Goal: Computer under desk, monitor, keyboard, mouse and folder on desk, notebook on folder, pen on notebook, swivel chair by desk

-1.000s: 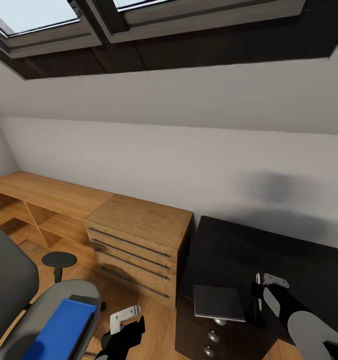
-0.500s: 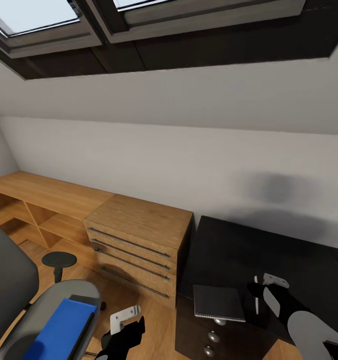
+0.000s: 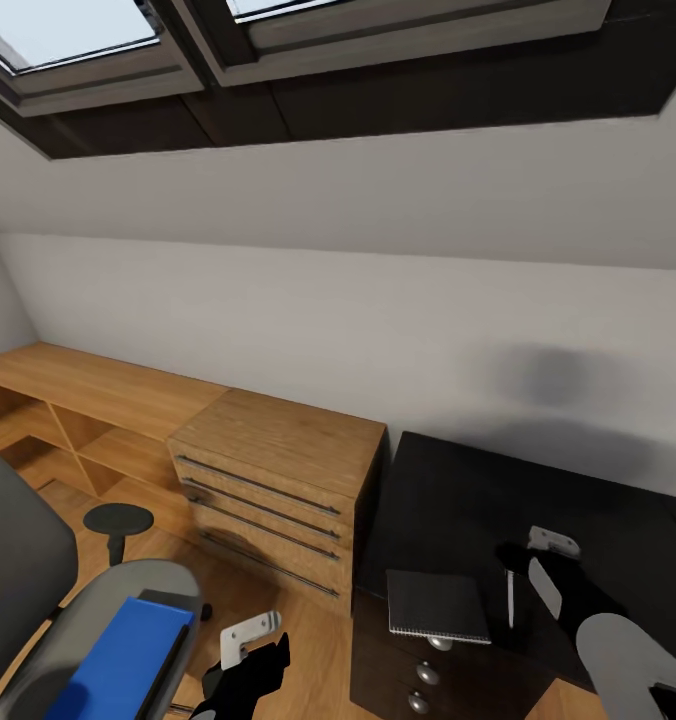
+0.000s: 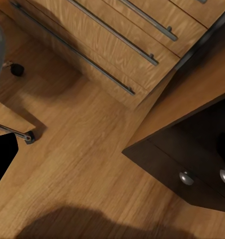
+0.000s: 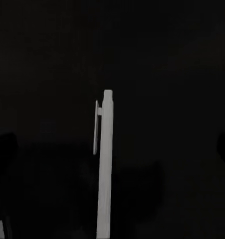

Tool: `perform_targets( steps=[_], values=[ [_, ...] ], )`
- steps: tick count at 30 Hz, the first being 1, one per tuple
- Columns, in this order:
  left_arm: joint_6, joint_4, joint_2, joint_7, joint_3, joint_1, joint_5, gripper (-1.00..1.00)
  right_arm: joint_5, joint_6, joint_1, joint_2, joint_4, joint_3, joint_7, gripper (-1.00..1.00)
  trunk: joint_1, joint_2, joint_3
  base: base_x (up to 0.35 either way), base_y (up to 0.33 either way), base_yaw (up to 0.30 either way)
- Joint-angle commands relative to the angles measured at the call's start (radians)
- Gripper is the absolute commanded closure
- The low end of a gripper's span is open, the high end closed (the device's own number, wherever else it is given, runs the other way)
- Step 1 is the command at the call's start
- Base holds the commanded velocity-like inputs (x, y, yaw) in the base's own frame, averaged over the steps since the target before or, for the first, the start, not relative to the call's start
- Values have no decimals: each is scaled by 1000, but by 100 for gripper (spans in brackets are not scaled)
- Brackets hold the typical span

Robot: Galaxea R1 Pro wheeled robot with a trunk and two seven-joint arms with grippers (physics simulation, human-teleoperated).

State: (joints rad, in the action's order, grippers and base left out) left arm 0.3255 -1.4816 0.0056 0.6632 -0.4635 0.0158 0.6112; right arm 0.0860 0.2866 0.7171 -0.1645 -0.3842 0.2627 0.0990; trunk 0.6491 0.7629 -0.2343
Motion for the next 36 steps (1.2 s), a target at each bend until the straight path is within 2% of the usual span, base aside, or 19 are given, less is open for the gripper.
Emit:
perform_targets(
  steps=[1,8,13,17,21,22,28,29,30,36],
  values=[
    [3,-2,1,7,-1,0,5,-100,11,21,-1,1,-32,1,4,-100,0,1,-1,0,0,0],
    [3,-1,1,7,0,-1,5,-100,16,121,-30,15,-225,2,4,-100,0,1,-1,0,0,0],
    [3,0,1,6,-1,0,5,-100,17,203,-110,39,-413,2,4,-100,0,1,-1,0,0,0],
    [3,0,1,6,0,0,5,-100,15,266,-186,74,-581,3,5,-100,0,1,-1,0,0,0],
    [3,0,1,6,-1,0,4,-100,14,307,-230,101,-678,3,6,-100,0,1,-1,0,0,0],
    [3,0,1,6,-1,0,4,-100,14,325,-248,116,-720,3,7,-100,0,1,-1,0,0,0],
    [3,0,1,7,-1,0,3,-100,16,340,-259,146,-763,3,7,-100,0,1,-1,0,0,0],
    [3,0,1,7,-1,0,3,-100,16,345,-260,168,-780,3,8,-100,0,1,-1,0,0,0],
    [3,0,1,7,-1,0,2,-100,14,347,-260,178,-786,3,8,-100,0,1,-1,0,0,0],
    [2,7,1,7,2,0,2,-100,9,347,-261,197,-804,3,9,-100,0,1,-1,0,0,39]
  ],
)
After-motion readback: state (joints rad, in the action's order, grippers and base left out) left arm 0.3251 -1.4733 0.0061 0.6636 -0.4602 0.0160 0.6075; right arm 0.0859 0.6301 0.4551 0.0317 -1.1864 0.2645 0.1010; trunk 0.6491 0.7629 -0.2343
